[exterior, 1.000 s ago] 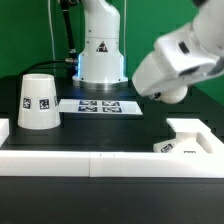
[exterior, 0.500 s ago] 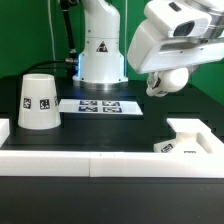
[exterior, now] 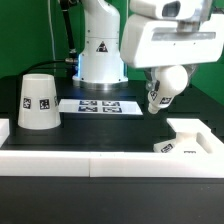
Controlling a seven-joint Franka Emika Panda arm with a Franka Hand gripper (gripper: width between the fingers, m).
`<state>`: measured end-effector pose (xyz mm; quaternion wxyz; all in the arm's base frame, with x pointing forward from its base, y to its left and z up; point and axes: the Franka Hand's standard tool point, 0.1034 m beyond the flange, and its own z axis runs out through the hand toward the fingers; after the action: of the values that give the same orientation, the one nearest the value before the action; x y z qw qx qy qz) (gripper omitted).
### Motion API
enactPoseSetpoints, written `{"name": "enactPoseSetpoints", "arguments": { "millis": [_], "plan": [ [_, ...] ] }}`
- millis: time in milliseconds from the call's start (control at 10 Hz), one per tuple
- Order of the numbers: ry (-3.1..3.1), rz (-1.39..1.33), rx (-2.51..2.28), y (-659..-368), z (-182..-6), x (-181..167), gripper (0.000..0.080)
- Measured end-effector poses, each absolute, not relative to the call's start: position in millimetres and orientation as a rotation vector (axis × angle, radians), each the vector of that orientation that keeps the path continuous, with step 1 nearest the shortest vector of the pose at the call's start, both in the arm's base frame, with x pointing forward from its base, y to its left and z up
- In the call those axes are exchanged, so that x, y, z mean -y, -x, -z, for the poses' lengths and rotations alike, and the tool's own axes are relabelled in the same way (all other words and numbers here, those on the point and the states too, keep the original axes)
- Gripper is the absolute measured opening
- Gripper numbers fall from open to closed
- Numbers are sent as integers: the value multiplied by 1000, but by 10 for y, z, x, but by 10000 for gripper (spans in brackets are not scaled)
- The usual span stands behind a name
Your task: Assemble lamp
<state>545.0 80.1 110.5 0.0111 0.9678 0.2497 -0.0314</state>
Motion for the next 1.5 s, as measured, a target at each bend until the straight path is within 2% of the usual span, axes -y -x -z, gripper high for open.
{"name": "enactPoseSetpoints", "arguments": {
  "millis": [300, 500, 900, 1000, 1300, 1500],
  "plan": [
    [-3027, -135, -758, -5491, -1340, -795, 577],
    [-3027, -199, -746, -5503, -1412, -836, 577],
    [-3022, -227, -766, -5581, -1354, -900, 577],
    [-3018, -243, -773, -5699, -1443, -954, 577],
    [-3022, -285, -764, -5979, -1494, -951, 577],
    [-3018, -329, -762, -5974, -1462, -942, 577]
  ]
}}
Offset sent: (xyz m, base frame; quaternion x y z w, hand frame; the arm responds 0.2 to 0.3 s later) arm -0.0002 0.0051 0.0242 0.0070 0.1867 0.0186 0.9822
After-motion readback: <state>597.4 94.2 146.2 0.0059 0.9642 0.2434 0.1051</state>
